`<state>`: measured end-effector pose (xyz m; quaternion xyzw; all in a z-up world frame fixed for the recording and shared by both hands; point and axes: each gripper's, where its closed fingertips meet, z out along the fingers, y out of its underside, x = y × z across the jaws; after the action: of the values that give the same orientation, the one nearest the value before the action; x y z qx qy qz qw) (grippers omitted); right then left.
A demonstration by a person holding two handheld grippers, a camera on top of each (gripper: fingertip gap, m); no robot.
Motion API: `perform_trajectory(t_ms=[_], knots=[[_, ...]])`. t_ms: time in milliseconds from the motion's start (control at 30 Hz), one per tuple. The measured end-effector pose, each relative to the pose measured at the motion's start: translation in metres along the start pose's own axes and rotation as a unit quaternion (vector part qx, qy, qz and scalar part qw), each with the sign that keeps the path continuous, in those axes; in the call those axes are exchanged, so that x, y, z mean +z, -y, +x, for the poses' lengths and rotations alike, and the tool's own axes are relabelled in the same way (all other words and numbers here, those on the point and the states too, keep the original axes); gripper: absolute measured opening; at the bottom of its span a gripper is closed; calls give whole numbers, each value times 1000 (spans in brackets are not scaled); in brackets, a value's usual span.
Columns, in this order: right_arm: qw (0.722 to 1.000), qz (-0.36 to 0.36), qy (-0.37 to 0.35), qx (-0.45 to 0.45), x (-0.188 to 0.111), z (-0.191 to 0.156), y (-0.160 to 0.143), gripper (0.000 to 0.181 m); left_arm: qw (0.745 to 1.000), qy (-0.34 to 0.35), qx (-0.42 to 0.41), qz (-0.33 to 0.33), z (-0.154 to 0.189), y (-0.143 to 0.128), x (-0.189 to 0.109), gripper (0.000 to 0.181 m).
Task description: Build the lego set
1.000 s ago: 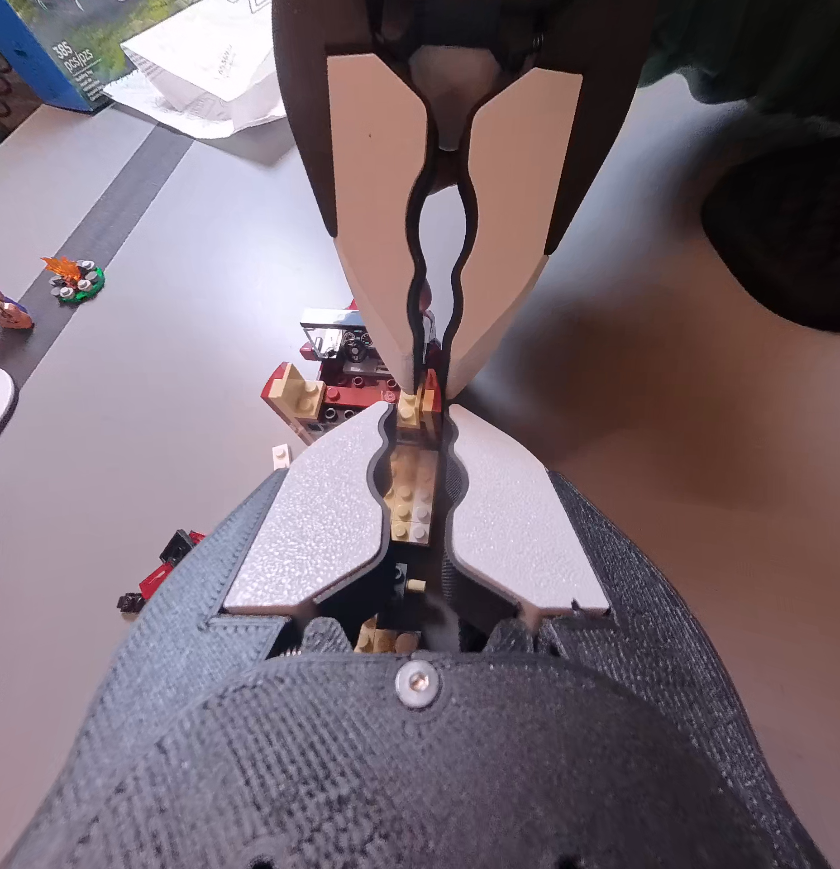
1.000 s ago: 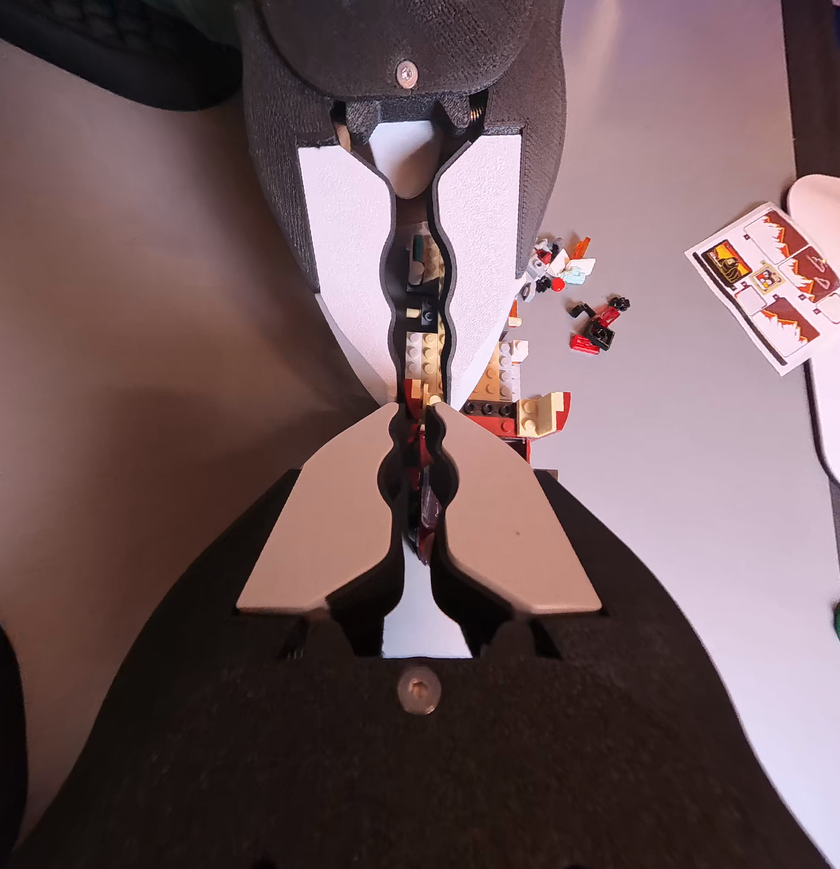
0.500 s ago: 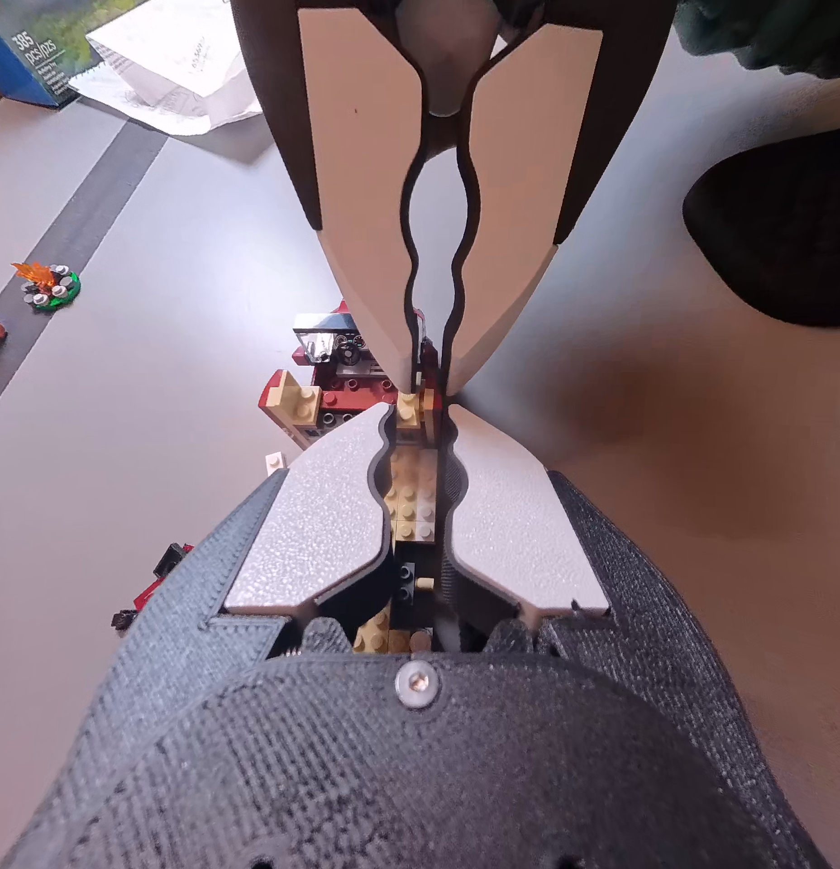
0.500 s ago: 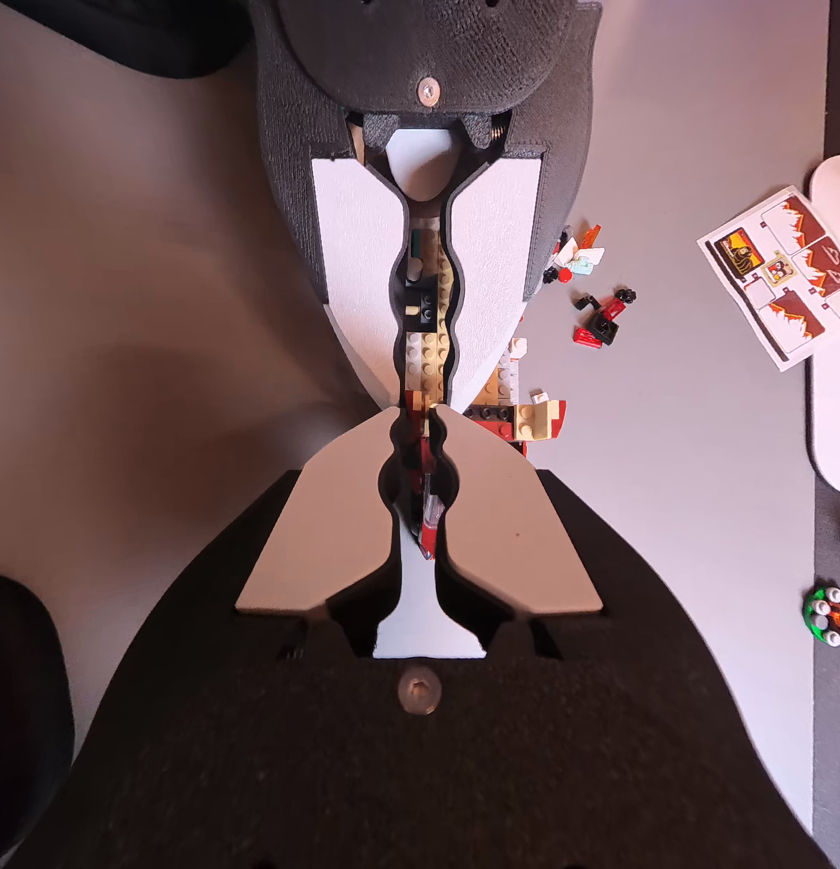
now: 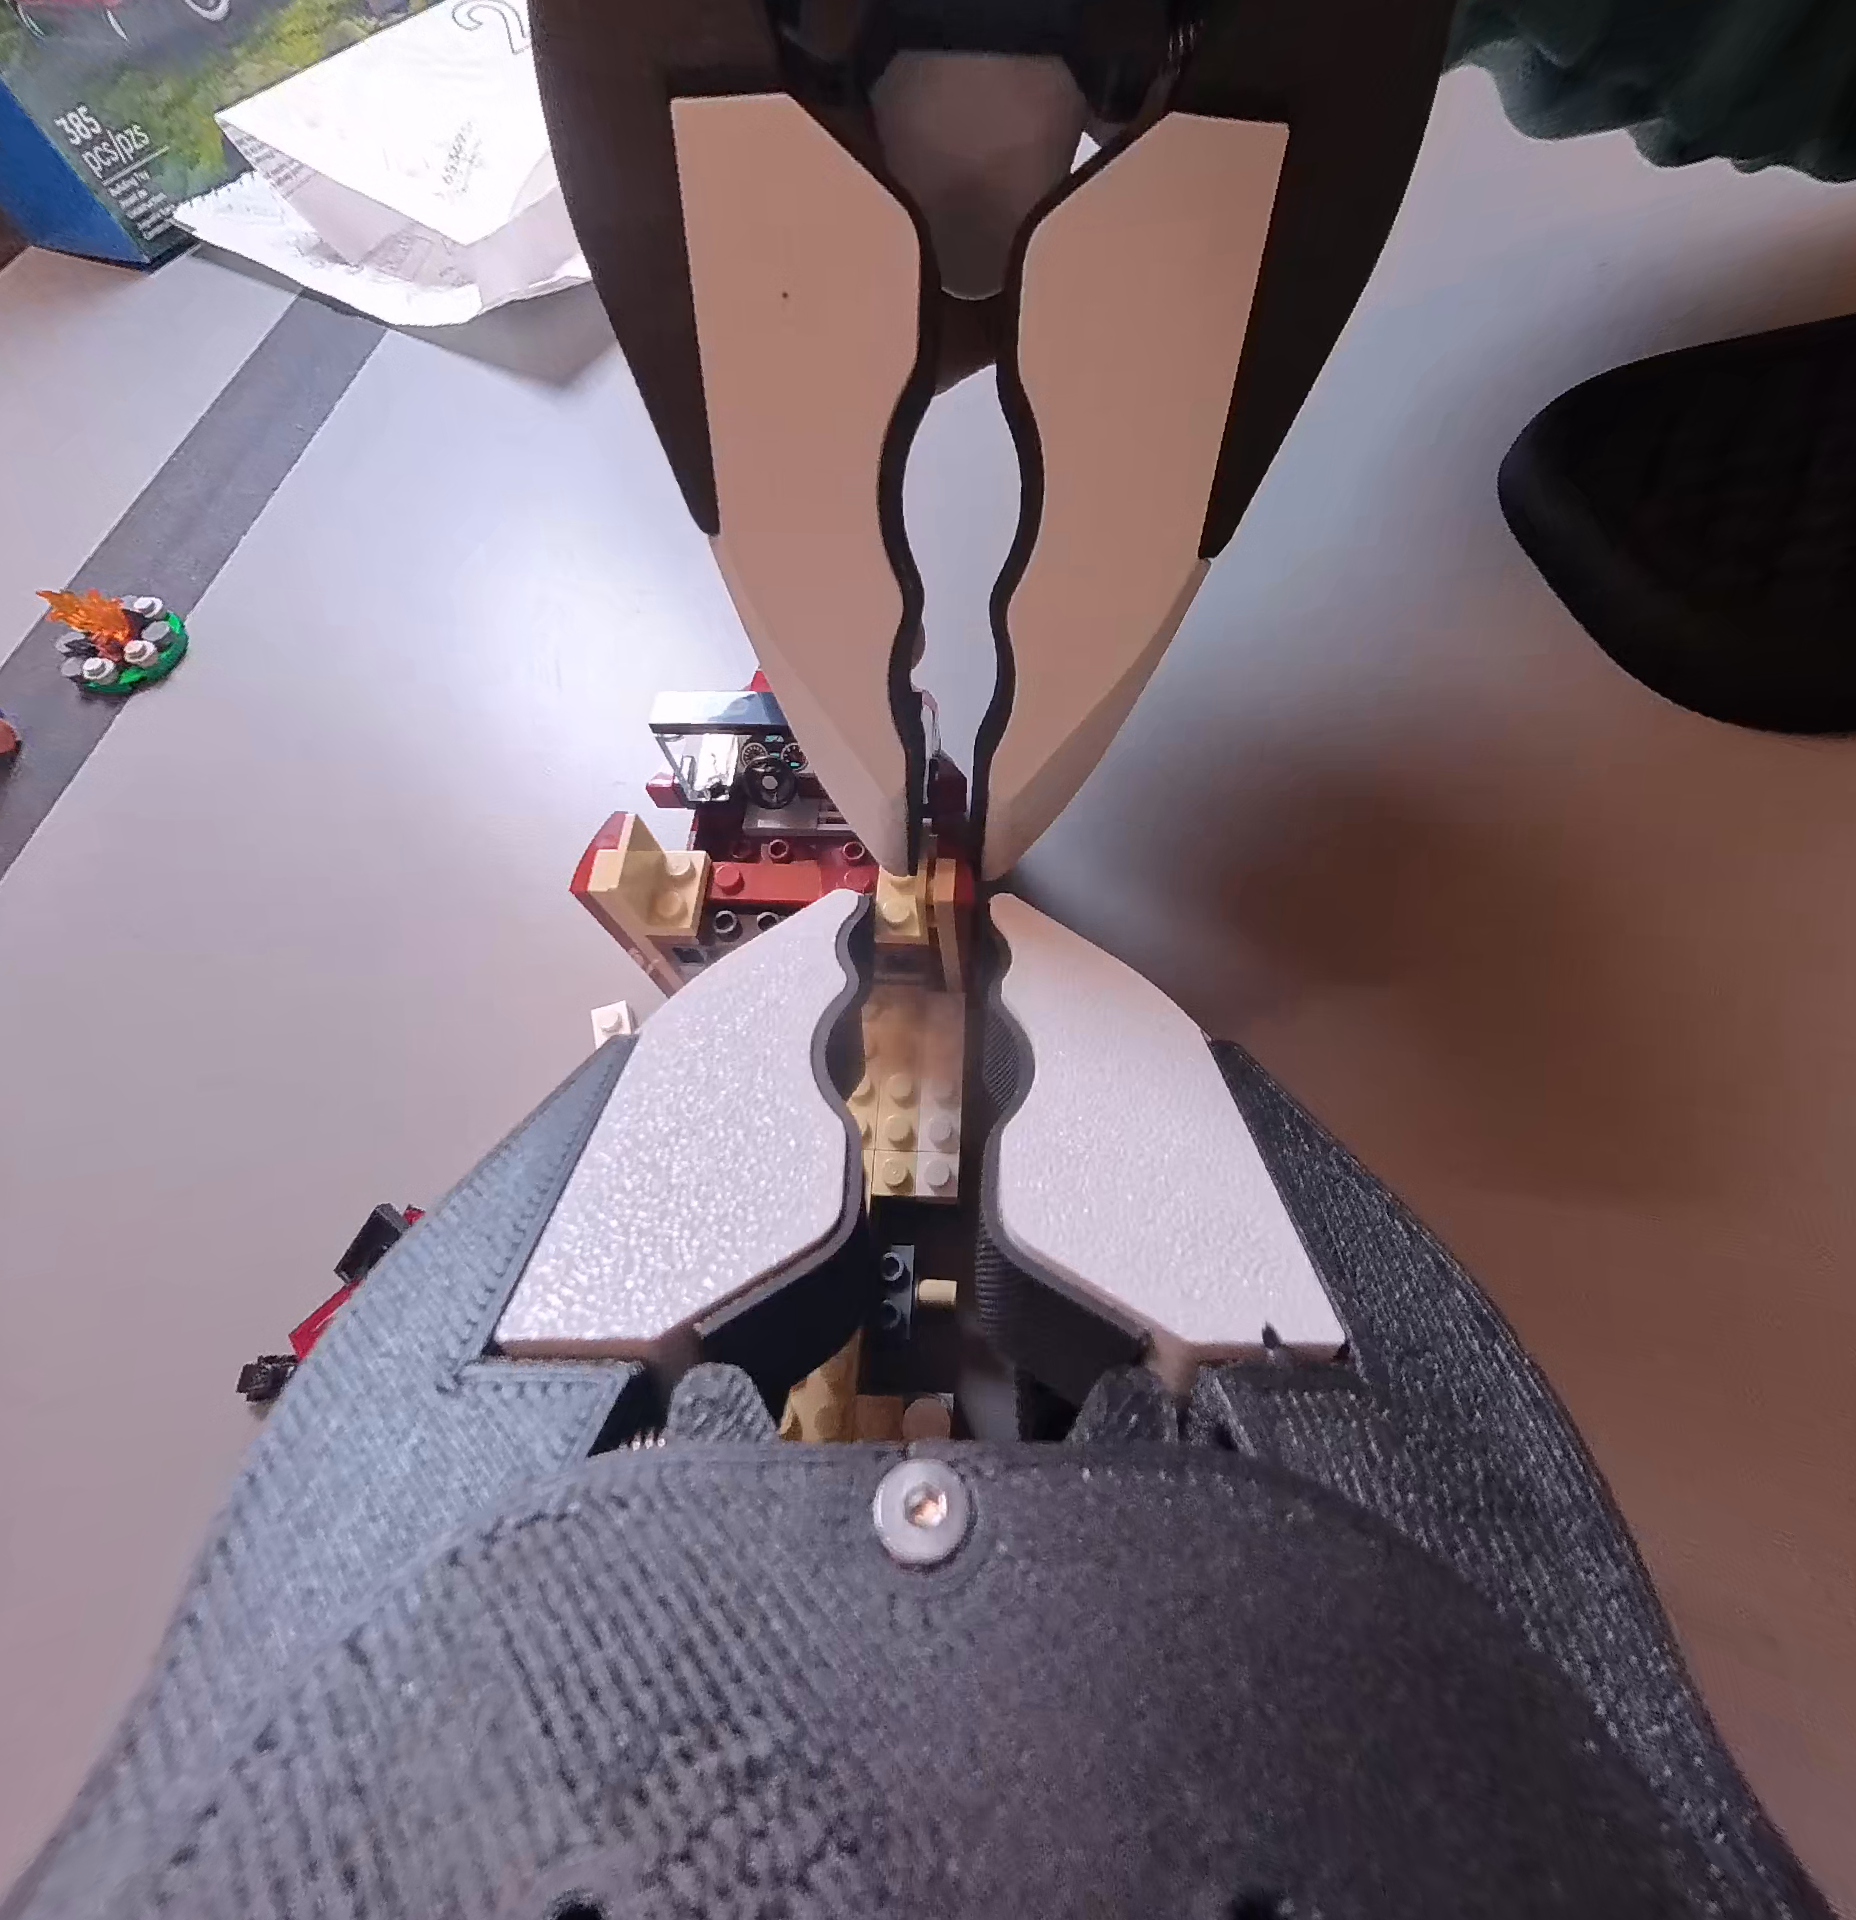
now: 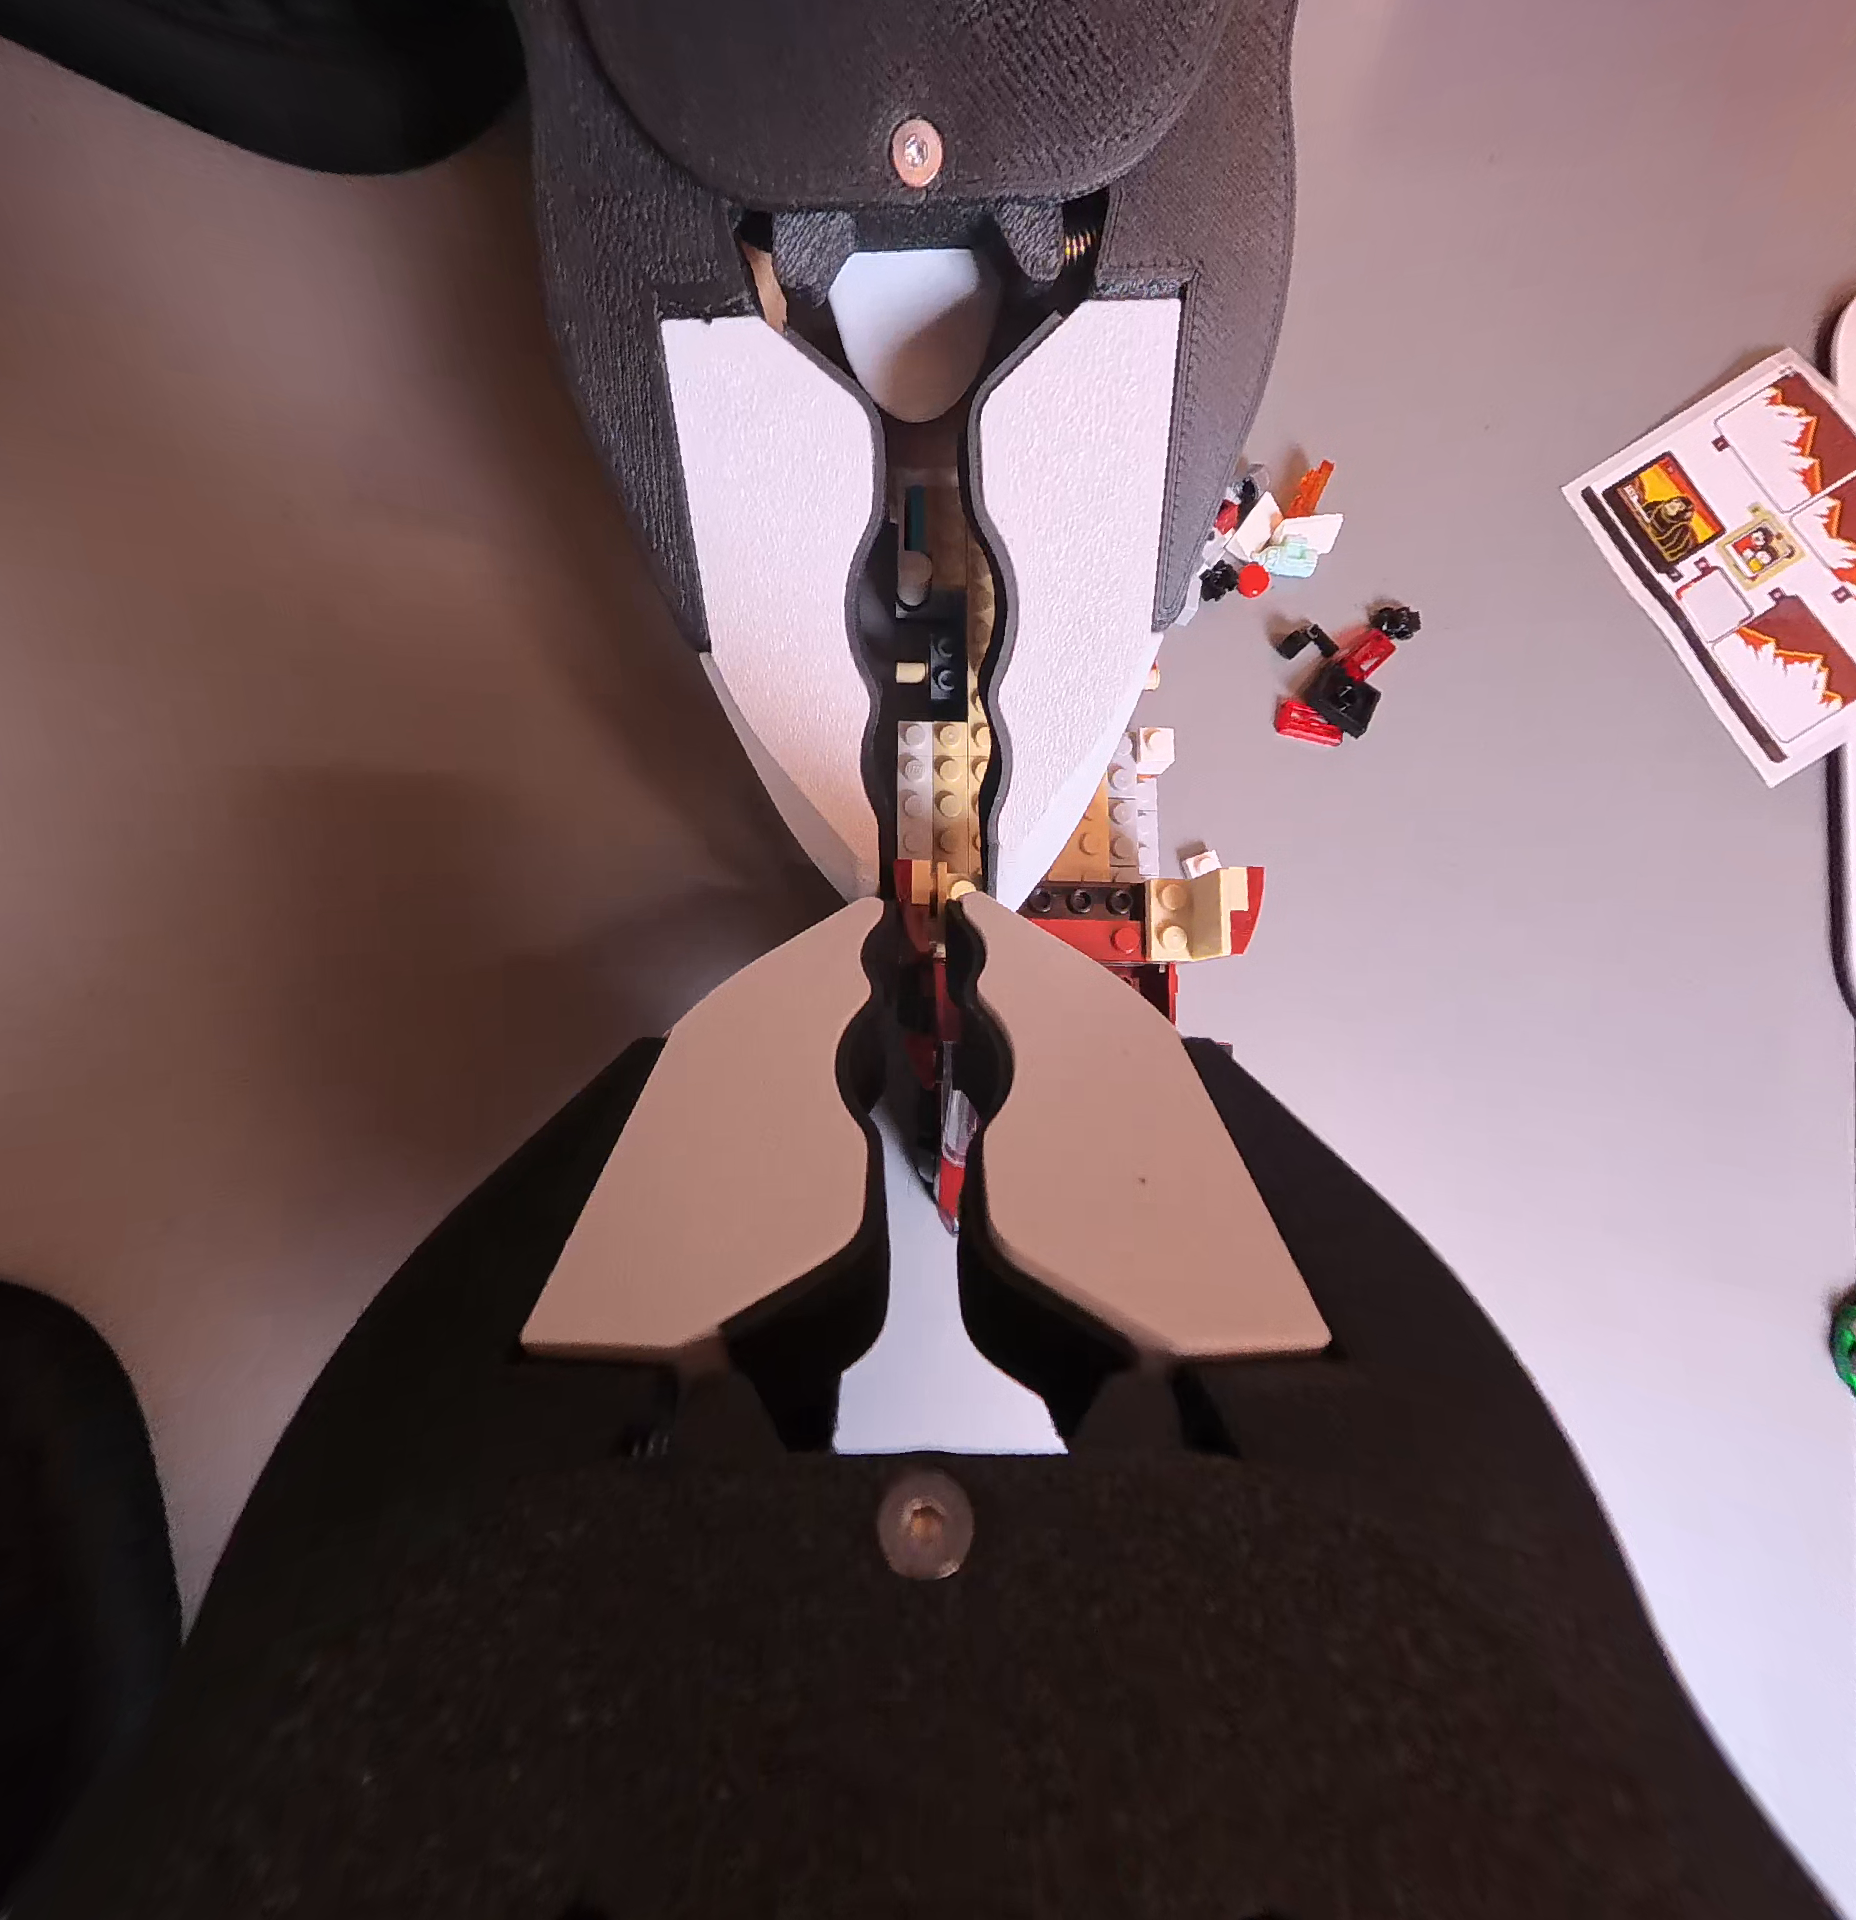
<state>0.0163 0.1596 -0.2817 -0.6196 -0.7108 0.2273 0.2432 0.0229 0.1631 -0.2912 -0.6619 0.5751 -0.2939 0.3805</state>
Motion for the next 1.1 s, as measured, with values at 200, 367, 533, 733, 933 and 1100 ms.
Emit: perform_trajectory(t_ms=[200,367,533,733,933,1100], knots=[[1000,8,1,-12,0,1,0,7,1000,-2,-8,-2,0,0,0,18],[1000,5,5,-17,0,1,-1,7,1000,-2,-5,-2,0,0,1,18],[1000,-8,1,-11,-2,2,-2,7,1000,0,-3,3,-2,2,3,18],[996,-77,-13,-39,0,3,-5,10,1000,11,6,6,-2,3,5,18],[994,-104,0,-32,1,4,-9,7,999,34,19,-18,-5,-1,-9,39],[994,-101,8,-33,0,5,-10,7,991,41,-9,-124,-19,-41,-20,76]])
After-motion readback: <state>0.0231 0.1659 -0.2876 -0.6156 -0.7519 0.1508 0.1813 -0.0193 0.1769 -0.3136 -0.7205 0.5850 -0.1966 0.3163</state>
